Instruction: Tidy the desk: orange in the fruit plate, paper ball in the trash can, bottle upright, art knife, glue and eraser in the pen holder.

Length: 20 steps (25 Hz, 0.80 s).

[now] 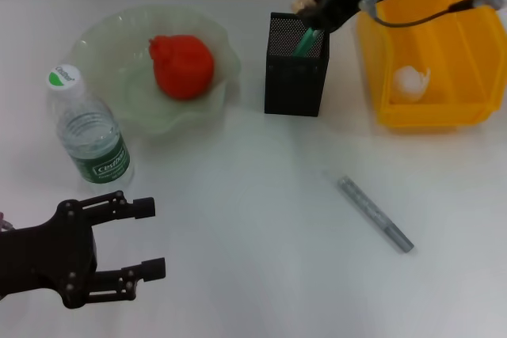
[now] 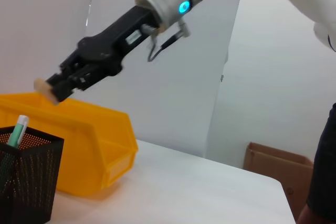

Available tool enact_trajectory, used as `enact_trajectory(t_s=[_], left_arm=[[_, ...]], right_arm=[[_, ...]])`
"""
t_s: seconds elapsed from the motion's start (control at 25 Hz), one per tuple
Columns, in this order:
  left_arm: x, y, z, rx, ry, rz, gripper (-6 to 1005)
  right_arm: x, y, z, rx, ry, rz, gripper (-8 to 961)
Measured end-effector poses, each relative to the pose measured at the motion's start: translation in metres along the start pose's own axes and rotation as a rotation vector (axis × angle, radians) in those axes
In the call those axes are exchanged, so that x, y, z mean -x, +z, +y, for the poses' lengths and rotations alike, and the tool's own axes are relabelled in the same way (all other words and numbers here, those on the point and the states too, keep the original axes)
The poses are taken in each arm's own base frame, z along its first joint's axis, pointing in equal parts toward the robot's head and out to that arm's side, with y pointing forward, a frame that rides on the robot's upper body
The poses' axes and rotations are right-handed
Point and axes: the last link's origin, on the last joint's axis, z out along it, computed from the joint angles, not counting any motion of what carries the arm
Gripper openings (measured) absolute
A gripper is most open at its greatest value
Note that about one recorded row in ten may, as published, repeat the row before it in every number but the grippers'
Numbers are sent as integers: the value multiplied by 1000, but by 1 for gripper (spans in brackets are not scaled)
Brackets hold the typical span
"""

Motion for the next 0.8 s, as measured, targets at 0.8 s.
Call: enact_trajectory(t_s=[0.8], left_arm=[[-4, -3, -2, 4, -5, 0, 799]], right_arm=[[-47, -27, 32, 143, -18, 366, 589]])
